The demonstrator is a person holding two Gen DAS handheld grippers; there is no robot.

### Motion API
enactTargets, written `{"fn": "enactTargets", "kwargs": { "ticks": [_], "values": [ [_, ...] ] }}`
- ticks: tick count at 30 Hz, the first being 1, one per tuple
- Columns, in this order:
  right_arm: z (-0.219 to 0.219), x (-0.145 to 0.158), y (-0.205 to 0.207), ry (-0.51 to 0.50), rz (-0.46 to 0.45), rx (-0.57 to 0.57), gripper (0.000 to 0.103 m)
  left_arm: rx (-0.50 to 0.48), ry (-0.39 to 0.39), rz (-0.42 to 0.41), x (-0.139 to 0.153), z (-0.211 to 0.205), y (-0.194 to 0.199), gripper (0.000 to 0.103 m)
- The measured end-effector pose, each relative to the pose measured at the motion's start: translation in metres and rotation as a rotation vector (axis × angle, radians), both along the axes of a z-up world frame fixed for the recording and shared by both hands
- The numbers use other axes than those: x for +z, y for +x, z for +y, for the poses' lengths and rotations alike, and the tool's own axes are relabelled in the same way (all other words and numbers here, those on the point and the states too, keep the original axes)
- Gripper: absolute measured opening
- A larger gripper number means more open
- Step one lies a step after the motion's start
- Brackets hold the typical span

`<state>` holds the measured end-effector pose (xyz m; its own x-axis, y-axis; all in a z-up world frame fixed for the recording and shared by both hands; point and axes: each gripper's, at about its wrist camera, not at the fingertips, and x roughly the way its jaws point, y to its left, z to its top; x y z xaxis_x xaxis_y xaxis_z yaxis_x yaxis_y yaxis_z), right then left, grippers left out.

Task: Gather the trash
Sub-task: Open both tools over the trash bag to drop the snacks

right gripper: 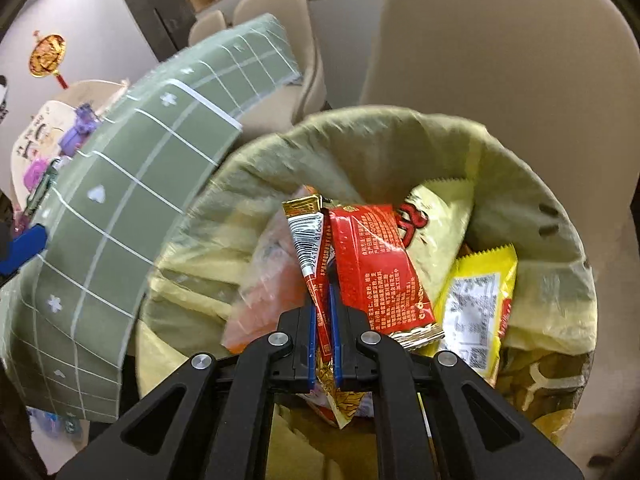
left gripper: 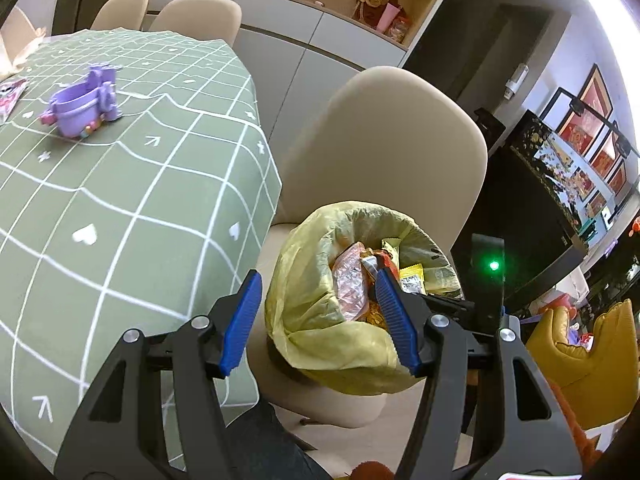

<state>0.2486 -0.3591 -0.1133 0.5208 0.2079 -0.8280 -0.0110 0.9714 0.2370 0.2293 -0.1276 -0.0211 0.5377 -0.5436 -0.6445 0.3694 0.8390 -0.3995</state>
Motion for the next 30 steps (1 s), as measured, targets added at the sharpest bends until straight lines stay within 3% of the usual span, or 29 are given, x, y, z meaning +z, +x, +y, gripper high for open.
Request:
{"fn": "enactTargets", "kwargs": {
  "ticks": [4, 6, 10, 20, 22, 26, 28, 30],
  "values": [
    [-0.008, 0.008, -0.009, 0.006, -0.03, -0.052, 0.009, 0.013, -0.014, -0.005, 0.004, 0.013, -0.008, 0.057],
    [-0.007, 0.015, -0.018, -0.028, -0.06, -0.056, 0.01, 0.016, -0.019, -0.014, 0.008, 0.019, -0.011, 0.062],
    [0.001, 0.034, -0.037, -0.079, -0.138, -0.039, 0.037, 0.029, -0.035, -0.039, 0.017, 0.033, -0.018, 0.063],
    [0.036, 0.082, -0.071, -0.167, -0.26, -0.009, 0.052, 0.121, -0.048, -0.087, 0.04, 0.097, -0.033, 0.064],
    [0.039, 0.085, -0.064, -0.172, -0.241, -0.023, 0.053, 0.152, -0.046, -0.096, 0.043, 0.116, -0.036, 0.064],
    [0.026, 0.071, -0.037, -0.08, -0.149, -0.055, 0.054, 0.207, -0.062, -0.095, 0.044, 0.149, -0.041, 0.064],
    [0.011, 0.045, -0.018, -0.013, -0.035, -0.095, 0.056, 0.223, -0.073, -0.096, 0.043, 0.161, -0.045, 0.064],
    [0.0, 0.025, -0.008, -0.03, 0.056, -0.146, 0.056, 0.232, -0.078, -0.094, 0.043, 0.172, -0.048, 0.065]
  ]
}}
